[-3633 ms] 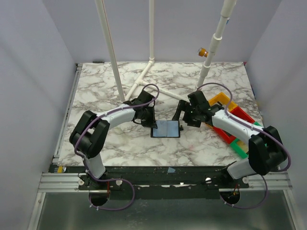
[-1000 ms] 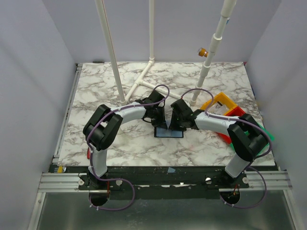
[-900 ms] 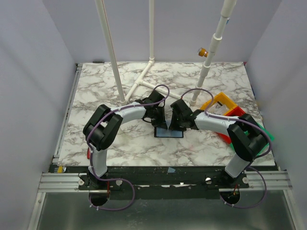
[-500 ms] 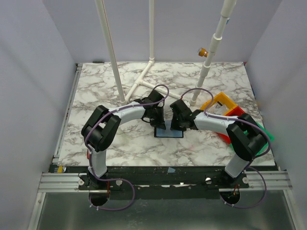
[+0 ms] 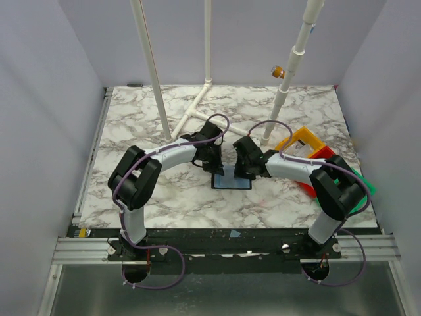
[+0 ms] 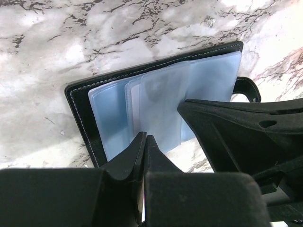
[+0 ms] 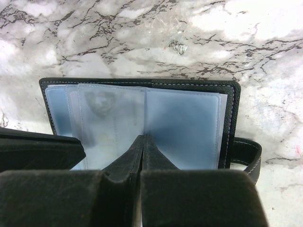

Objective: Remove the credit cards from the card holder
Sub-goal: Remove the credit card from the card holder.

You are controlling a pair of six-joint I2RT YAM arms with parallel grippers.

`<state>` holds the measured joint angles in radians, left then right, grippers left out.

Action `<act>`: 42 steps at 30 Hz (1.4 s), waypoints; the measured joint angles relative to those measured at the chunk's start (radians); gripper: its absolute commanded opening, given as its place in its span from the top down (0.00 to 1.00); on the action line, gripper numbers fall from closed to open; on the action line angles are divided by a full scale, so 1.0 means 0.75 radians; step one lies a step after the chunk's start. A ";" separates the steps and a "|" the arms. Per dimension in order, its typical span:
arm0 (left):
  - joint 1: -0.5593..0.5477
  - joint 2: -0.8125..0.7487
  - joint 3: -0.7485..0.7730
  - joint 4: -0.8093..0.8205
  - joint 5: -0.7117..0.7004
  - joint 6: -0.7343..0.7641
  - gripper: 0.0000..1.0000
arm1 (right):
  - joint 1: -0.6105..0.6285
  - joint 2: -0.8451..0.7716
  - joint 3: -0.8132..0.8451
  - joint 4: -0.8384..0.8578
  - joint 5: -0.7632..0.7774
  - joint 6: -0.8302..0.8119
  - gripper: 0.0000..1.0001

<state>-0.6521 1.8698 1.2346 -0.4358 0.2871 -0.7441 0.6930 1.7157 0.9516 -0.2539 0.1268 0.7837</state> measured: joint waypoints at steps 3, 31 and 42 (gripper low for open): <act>0.004 0.000 0.000 -0.002 -0.009 0.001 1.00 | 0.000 0.004 0.005 -0.001 0.000 0.000 0.99; 0.001 0.036 0.014 -0.011 -0.012 0.025 1.00 | 0.000 0.009 0.008 0.002 -0.001 -0.001 0.99; -0.018 0.051 0.044 -0.009 -0.005 0.025 1.00 | 0.000 0.007 0.008 0.002 -0.002 -0.003 0.99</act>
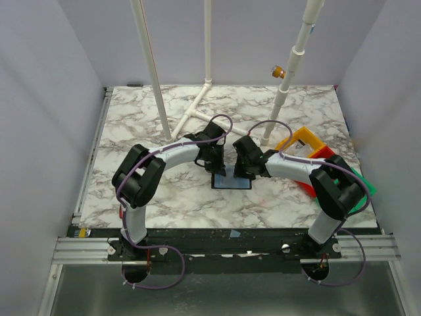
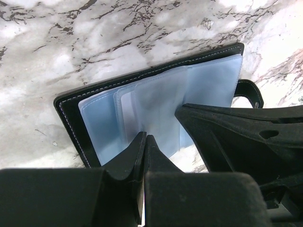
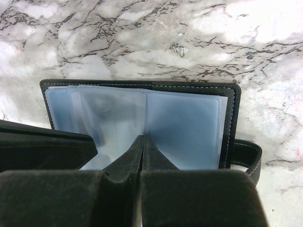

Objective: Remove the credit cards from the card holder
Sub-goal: Remove the credit card from the card holder.

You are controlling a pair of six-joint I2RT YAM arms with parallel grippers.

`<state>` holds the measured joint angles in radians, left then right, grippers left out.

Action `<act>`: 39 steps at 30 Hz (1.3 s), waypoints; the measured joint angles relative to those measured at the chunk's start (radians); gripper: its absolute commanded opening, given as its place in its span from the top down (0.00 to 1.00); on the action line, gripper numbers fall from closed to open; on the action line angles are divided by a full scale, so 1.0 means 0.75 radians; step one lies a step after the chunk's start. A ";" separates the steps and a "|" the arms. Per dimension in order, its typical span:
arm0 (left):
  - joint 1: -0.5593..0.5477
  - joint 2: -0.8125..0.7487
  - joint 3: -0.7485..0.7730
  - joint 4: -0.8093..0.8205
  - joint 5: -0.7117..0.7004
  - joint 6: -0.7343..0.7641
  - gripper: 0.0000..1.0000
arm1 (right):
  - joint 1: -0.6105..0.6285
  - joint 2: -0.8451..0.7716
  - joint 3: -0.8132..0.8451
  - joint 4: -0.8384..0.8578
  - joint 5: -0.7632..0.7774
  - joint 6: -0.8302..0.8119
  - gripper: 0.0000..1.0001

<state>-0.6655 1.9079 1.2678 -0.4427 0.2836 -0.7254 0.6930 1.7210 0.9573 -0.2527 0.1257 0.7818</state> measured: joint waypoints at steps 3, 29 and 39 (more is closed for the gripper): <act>0.000 0.005 0.000 0.001 0.003 -0.001 1.00 | 0.000 -0.004 0.000 -0.001 0.000 -0.003 0.99; -0.017 0.017 0.011 0.041 0.073 -0.023 1.00 | 0.023 -0.248 -0.045 -0.078 -0.009 -0.067 0.64; -0.004 0.022 0.019 0.035 0.077 -0.029 1.00 | 0.134 -0.214 -0.060 0.003 -0.019 -0.068 0.65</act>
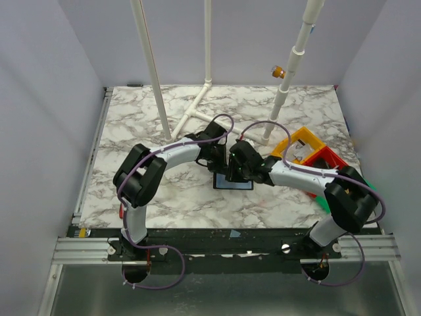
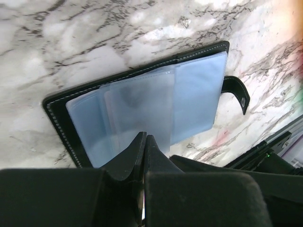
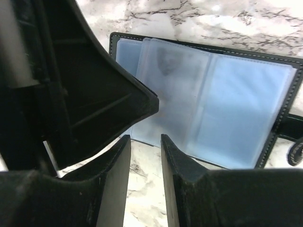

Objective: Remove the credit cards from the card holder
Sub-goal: Remove the credit card from the card holder.

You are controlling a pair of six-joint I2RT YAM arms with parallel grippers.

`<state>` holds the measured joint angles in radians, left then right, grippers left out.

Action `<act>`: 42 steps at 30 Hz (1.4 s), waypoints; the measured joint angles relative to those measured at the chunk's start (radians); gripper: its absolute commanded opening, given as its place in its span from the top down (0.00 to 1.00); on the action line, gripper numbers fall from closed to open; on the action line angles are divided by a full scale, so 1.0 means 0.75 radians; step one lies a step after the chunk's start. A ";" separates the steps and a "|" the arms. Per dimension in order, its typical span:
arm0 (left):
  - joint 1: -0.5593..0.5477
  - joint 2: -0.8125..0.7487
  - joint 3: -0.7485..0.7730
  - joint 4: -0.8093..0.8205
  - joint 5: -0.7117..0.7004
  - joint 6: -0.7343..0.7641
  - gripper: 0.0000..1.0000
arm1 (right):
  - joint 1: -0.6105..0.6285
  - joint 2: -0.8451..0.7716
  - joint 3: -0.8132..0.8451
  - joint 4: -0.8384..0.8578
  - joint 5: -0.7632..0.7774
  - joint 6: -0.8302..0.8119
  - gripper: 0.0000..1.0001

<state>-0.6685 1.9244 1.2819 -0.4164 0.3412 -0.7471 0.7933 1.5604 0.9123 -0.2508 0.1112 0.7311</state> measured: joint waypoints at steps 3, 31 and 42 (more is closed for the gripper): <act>0.021 -0.019 -0.008 -0.011 -0.016 0.001 1.00 | 0.032 0.067 0.039 -0.009 0.025 -0.004 0.65; 0.135 -0.137 -0.194 0.055 0.001 -0.004 1.00 | 0.157 0.403 0.401 -0.285 0.359 -0.031 0.71; 0.134 -0.117 -0.194 0.069 0.015 -0.008 1.00 | 0.157 0.403 0.390 -0.278 0.361 0.003 0.87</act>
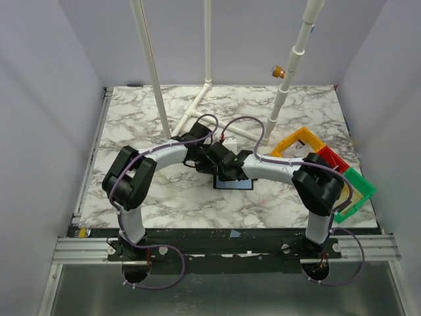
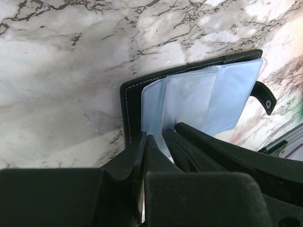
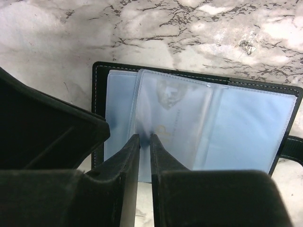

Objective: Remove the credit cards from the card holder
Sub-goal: Remove the credit card from the card holder.

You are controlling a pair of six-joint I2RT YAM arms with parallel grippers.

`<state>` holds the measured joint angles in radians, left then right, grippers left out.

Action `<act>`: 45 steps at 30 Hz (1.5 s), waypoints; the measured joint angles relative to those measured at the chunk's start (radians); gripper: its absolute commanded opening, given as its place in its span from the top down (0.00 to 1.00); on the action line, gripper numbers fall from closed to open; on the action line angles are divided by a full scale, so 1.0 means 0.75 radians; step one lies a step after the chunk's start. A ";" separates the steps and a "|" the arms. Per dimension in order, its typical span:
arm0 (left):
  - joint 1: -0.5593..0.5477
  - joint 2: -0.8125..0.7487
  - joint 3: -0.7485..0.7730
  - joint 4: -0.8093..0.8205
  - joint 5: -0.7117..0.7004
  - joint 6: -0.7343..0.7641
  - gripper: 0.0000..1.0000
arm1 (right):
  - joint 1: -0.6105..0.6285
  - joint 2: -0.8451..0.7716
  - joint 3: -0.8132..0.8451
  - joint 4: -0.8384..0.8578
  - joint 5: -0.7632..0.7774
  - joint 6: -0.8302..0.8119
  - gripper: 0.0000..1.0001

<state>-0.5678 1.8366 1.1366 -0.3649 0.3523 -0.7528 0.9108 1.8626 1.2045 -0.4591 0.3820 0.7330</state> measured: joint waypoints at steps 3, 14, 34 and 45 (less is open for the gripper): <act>-0.005 0.000 0.000 0.001 0.000 0.000 1.00 | 0.000 0.000 -0.002 0.002 0.003 0.003 0.92; -0.008 0.000 0.000 -0.003 0.001 0.002 1.00 | 0.000 -0.035 -0.004 -0.021 0.024 0.012 0.99; -0.120 0.051 0.161 -0.043 0.001 0.001 1.00 | -0.039 -0.247 -0.180 -0.055 0.043 0.060 0.94; -0.201 0.165 0.218 -0.039 0.034 -0.045 1.00 | -0.040 -0.389 -0.212 -0.061 0.050 0.075 0.71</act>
<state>-0.7189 1.9602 1.3003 -0.3943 0.3779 -0.7868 0.8806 1.5707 1.0454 -0.5045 0.4194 0.7895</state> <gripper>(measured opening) 0.009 0.232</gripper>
